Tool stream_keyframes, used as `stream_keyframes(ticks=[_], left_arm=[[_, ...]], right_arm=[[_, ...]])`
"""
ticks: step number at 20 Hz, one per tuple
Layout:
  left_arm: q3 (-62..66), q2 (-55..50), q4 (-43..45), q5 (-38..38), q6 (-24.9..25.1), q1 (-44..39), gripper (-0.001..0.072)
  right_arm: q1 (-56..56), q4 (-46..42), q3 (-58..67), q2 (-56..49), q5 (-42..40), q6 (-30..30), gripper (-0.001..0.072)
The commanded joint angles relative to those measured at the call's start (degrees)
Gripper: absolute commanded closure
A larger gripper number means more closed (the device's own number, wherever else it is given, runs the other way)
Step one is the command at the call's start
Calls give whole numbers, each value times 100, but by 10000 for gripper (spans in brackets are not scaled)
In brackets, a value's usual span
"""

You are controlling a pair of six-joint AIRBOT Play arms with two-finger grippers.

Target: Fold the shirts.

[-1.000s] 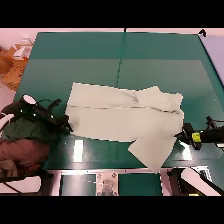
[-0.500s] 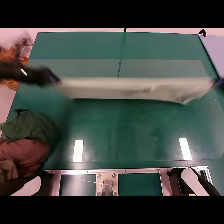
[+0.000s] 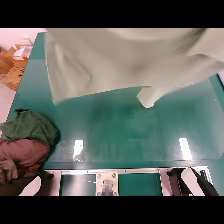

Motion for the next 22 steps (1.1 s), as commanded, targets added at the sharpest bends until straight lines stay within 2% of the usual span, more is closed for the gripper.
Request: stream_keyframes(ticks=[1,4,7,11,13,16,19,22], left_arm=[[166,76,605,225,-208,0,683],[-660,50,710,647,-223,0,683],[-1357,-363,540,883,-197,0,683],[-1495,-1864,-330,675,92,-63,683],[-1495,-2776,-302,599,92,-245,683],[-1495,-4138,-234,601,76,-544,683],[-1495,-5110,-175,1021,0,-721,683],[-1495,-5552,-219,1676,-127,-798,683]], right_arm=[[4,-592,442,66,-345,52,697],[7,-437,146,-120,-363,44,697],[140,35,-492,-595,-321,-286,697],[1298,-332,-1604,-1657,-420,-767,696],[1751,-802,-2061,-2396,-723,-767,696],[2024,-911,-2299,-3696,-1073,-763,697],[2087,-684,-2251,-4865,-1545,-761,697],[2081,-227,-1952,-5672,-1910,-745,697]])
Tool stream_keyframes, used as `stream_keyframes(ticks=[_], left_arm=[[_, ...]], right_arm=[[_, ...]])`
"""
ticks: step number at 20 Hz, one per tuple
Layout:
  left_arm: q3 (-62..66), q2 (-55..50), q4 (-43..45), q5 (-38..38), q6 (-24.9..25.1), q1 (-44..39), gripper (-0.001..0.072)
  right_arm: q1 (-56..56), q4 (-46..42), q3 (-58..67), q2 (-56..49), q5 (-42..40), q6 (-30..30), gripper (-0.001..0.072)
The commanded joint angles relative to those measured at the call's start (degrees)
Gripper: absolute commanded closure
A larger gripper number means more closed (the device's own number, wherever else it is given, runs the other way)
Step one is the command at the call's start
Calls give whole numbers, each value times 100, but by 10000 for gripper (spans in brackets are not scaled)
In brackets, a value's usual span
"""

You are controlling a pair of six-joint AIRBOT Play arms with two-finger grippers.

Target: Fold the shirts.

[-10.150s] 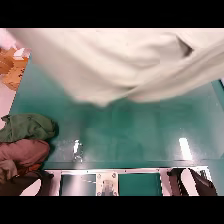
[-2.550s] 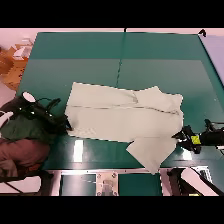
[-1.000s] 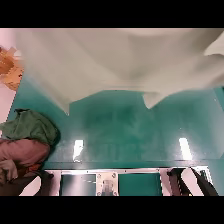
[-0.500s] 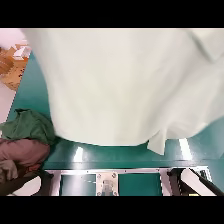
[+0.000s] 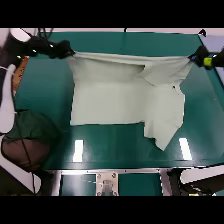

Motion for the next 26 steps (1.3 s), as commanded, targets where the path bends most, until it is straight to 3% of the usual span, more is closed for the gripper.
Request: stream_keyframes(ticks=[1,4,11,16,26], left_arm=[[-2,-625,-70,730,-109,-125,683],[-2,-632,-20,870,-109,-153,683],[-9,-695,1290,-509,-730,-256,683],[-273,-837,2164,-911,-1029,-697,683],[-291,-925,1853,-1130,-1285,-743,681]], right_arm=[[66,472,295,-1001,-457,-2,697],[42,339,584,-1193,-466,-7,697],[-149,-1569,608,-1189,1145,-4,699],[-87,-1869,387,-1193,1419,-2,699],[-20,-2135,192,-1196,1405,2,697]])
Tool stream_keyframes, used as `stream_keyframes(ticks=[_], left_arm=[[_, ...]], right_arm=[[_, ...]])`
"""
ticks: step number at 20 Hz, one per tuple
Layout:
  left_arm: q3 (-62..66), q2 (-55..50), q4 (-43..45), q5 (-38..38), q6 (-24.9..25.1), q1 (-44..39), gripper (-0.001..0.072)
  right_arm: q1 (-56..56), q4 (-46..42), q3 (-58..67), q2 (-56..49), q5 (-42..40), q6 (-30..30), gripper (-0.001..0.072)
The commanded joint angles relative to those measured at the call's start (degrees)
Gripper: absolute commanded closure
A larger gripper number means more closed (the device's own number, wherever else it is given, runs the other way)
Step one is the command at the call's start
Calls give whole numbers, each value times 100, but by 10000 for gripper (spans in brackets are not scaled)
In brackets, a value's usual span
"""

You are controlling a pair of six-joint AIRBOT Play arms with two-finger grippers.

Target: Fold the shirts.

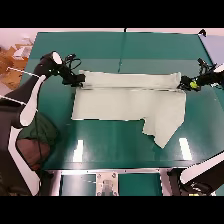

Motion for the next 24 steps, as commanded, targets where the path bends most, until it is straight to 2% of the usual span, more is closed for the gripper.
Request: stream_keyframes(ticks=[1,2,3,4,7,8,9,10,12,15,18,21,22,23,24], left_arm=[[-2,-11,-304,-44,-61,-11,679],[0,-11,-437,-68,-59,-11,523],[44,-9,-507,-168,-90,-11,228],[131,-4,-509,-317,-105,0,184],[767,57,-20,-1296,-249,2,189],[1021,87,354,-1755,-358,2,373],[1110,160,612,-2120,-363,2,637],[1073,251,748,-2406,-382,2,683],[717,579,780,-2754,-420,0,683],[-442,1456,785,-2616,-487,0,683],[-2415,2885,752,-1641,-533,0,683],[-4583,4343,363,-164,-730,0,681],[-5178,4688,184,238,-791,0,544],[-5641,4900,-42,588,-813,0,119],[-6076,5027,-426,997,-852,0,1]], right_arm=[[50,-33,-13,-2,28,7,696],[50,-37,-4,-2,68,31,652],[46,-39,44,-2,179,48,480],[28,-83,131,4,350,87,418],[-103,-728,560,144,1169,636,429],[-177,-920,592,267,1368,802,489],[-271,-1045,570,411,1582,977,644],[-365,-1115,472,566,1762,1137,697],[-551,-1233,-61,1034,1982,1360,698],[-927,-1318,-1582,2199,1880,1360,699],[-1635,-1276,-3532,3630,1331,1460,701],[-2234,-807,-5136,4710,664,1530,699],[-2315,-726,-5534,4927,501,1530,694],[-2328,-664,-5825,5047,376,1530,594],[-2319,-542,-6052,5073,291,1528,400]])
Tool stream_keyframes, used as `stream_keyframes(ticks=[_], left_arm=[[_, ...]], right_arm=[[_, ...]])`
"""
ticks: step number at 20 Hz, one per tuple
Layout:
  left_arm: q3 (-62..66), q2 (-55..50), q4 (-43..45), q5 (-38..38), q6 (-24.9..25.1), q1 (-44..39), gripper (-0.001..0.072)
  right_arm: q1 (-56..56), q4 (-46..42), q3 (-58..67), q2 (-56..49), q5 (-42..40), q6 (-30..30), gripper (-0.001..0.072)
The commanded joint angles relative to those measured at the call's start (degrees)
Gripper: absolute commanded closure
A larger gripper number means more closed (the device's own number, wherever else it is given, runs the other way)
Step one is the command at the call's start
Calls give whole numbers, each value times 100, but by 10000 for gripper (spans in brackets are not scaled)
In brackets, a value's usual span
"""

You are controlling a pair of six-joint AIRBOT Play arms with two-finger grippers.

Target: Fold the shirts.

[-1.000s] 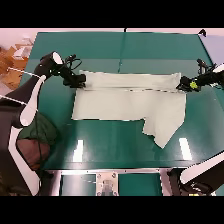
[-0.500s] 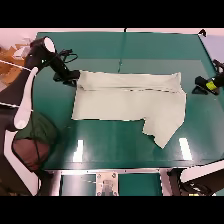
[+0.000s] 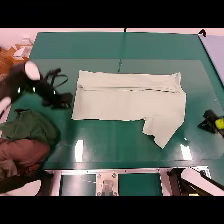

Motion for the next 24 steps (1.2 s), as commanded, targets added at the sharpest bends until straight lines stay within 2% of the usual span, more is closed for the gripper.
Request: stream_keyframes(ticks=[1,4,6,8,11,14,15,16,18,20,21,22,23,24], left_arm=[[-1790,828,-1137,1661,-42,2,0],[-2573,704,-2693,2850,706,-4,2],[-2752,409,-3327,3182,1075,-4,2],[-2758,22,-3705,3469,1211,-188,2],[-2754,-387,-4291,4629,1281,-861,2],[-2682,-413,-4304,5202,1207,-927,5],[-2658,-413,-4297,5233,1121,-914,154],[-2658,-413,-4280,5307,1134,-914,361],[-2660,-413,-4280,5298,1126,-914,377],[-2658,-411,-4280,5296,1119,-914,643],[-2658,-411,-4277,5296,1121,-914,683],[-2658,-411,-4275,5294,1121,-914,683],[-2658,-411,-4258,5276,1130,-914,683],[-2658,-411,-4249,5252,1130,-914,683]], right_arm=[[-229,514,-1250,546,-562,26,319],[-221,1298,-1827,546,-1014,-380,319],[-140,1690,-2109,544,-1362,-588,313],[37,1779,-2302,544,-1648,-608,310],[476,1875,-2361,448,-1882,-601,283],[807,2310,-2361,103,-1921,-612,284],[925,2437,-2358,-20,-1926,-702,283],[1027,2581,-2358,-142,-1921,-793,284],[1113,2693,-2347,-251,-1926,-850,284],[1088,2647,-2273,-249,-1912,-866,287],[1088,2614,-2212,-243,-1871,-866,313],[1088,2603,-2144,-243,-1805,-866,369],[1088,2603,-2070,-243,-1733,-866,392],[1088,2594,-1987,-240,-1652,-866,455]])
